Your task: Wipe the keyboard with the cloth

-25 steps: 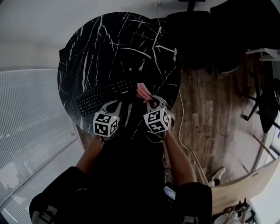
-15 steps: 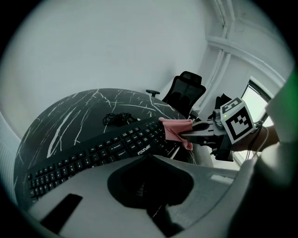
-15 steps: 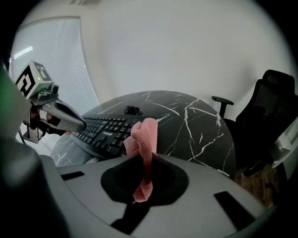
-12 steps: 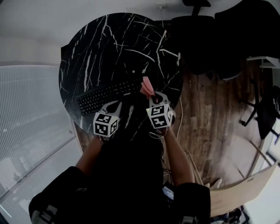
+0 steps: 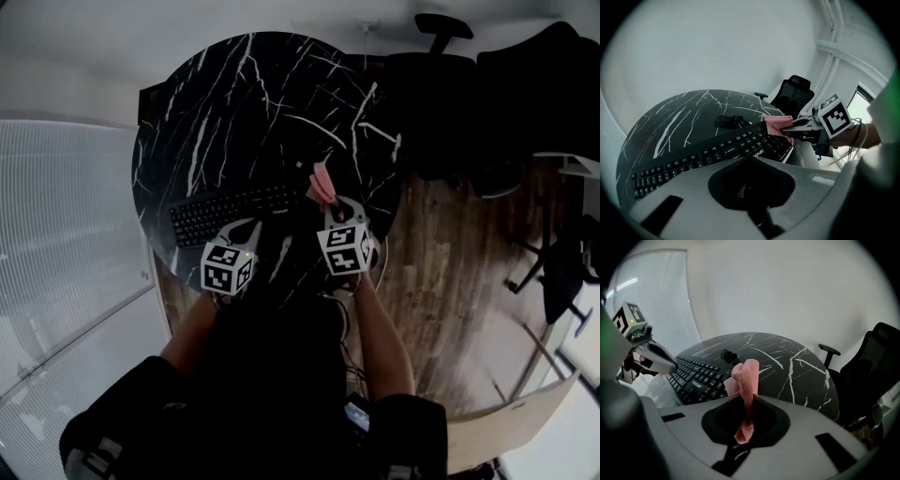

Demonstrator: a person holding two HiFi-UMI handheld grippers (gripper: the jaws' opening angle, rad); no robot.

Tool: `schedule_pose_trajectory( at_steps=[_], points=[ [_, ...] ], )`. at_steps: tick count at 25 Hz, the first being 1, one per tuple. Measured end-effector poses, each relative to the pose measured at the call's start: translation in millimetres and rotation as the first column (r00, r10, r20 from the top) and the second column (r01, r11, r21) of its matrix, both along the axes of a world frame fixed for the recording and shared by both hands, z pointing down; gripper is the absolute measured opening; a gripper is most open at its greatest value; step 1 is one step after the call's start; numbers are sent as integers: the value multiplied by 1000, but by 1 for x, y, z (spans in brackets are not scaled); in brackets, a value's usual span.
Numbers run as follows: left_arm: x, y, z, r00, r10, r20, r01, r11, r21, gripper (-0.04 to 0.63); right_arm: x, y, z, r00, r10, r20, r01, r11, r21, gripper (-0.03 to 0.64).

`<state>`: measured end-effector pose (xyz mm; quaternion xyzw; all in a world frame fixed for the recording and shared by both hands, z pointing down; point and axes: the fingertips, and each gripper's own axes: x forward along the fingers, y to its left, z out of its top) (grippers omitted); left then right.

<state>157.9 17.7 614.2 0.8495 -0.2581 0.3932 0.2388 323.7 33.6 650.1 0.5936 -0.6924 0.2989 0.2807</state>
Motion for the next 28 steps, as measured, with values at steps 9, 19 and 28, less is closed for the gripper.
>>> schedule_pose_trajectory(
  at_steps=[9,19,28],
  points=[
    [-4,-12,2,999,-42,-8,42,999,-14,-2,7,-32,-2,997,-48,-67,47,999,-9,6],
    [-14,-20,-1,997,-69,-27,69,997,-17,-2,11,-45,-1,989,-66,-130,62,998,-33,6],
    [-27,-22,-8,996,-75,-55,74,997,-27,-2,-9,-55,-6,978,-109,-176,98,993,-72,6]
  ],
)
